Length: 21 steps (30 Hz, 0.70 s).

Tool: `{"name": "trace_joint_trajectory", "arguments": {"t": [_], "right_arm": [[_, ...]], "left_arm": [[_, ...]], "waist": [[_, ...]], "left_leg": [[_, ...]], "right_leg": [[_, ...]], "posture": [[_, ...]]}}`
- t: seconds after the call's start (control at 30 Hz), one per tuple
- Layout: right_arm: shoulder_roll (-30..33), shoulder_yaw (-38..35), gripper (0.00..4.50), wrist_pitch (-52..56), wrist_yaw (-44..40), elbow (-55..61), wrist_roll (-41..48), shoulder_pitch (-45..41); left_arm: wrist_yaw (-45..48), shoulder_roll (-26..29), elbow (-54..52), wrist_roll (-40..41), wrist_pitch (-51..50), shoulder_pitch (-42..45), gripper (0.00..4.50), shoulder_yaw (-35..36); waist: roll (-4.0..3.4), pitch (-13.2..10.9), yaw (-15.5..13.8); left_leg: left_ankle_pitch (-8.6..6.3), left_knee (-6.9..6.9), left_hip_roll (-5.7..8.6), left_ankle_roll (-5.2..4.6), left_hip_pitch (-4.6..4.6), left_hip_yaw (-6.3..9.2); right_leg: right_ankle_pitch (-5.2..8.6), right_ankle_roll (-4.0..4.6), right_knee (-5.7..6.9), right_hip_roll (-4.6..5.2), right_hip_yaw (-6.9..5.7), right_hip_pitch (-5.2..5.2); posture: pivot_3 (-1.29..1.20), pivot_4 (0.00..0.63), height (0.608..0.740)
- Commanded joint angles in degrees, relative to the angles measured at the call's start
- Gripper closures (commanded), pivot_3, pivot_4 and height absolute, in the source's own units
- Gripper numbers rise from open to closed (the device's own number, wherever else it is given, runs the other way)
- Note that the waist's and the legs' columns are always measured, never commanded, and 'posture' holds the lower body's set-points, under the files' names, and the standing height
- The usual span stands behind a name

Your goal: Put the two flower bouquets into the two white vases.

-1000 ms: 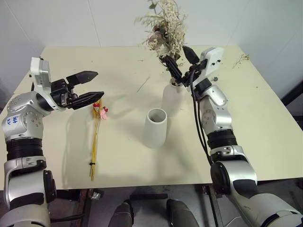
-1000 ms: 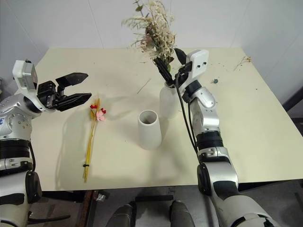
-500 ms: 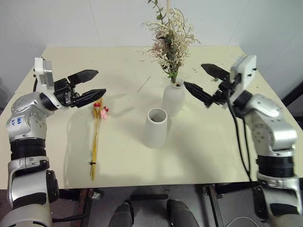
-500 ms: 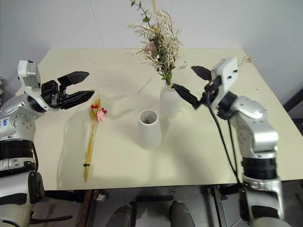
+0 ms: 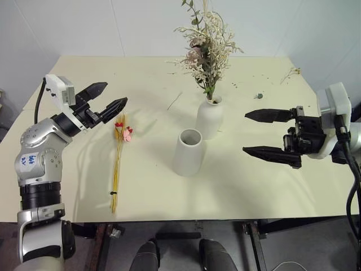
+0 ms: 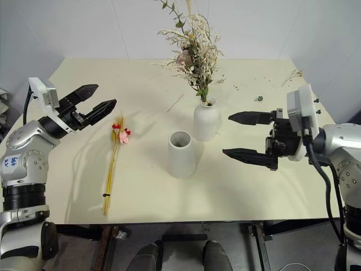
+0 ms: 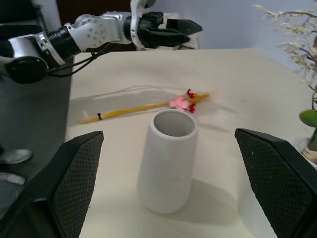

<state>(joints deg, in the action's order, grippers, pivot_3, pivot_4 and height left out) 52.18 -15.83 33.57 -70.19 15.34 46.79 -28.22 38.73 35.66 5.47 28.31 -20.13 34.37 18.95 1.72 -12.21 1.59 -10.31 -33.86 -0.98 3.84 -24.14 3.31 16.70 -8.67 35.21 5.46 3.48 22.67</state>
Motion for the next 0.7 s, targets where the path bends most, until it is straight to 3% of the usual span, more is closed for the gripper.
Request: {"name": "trace_joint_trajectory", "arguments": {"t": [0.03, 0.37, 0.7], "right_arm": [[1.9, -2.1, 0.01, -1.7, -2.1, -1.7, -0.3, -0.3], [4.5, -1.9, 0.01, -2.4, -7.2, -7.0, -2.2, 0.2], [5.0, -1.6, 0.01, -2.6, -8.3, -10.1, -3.0, -0.6]], "left_arm": [[-9.4, -0.7, -9.9, -1.6, -6.4, -3.0, 0.0, 0.2], [-35.0, -8.5, -26.3, -3.3, -39.2, -6.4, 0.0, -0.3], [-41.0, -11.8, -34.0, -4.2, -69.6, -3.3, 0.0, 0.9]], "waist": [[0.0, 0.0, 0.0], [0.03, 0.0, -0.2], [0.05, 0.0, -0.1]], "left_leg": [[0.0, 0.0, 0.01, 0.0, 0.0, 0.0], [-0.03, -0.01, 0.04, 0.0, -0.02, 0.01], [-0.05, -0.05, 0.06, 0.04, -0.02, 0.02]], "right_leg": [[0.0, -0.01, -0.02, 0.01, 0.0, -0.01], [-0.04, -0.06, -0.21, 0.02, -0.01, -0.08], [-0.02, -0.03, -0.27, 0.01, -0.01, -0.09]], "posture": [[0.0, 0.15, 0.74], [0.0, 0.15, 0.74], [0.0, 0.15, 0.74]]}}
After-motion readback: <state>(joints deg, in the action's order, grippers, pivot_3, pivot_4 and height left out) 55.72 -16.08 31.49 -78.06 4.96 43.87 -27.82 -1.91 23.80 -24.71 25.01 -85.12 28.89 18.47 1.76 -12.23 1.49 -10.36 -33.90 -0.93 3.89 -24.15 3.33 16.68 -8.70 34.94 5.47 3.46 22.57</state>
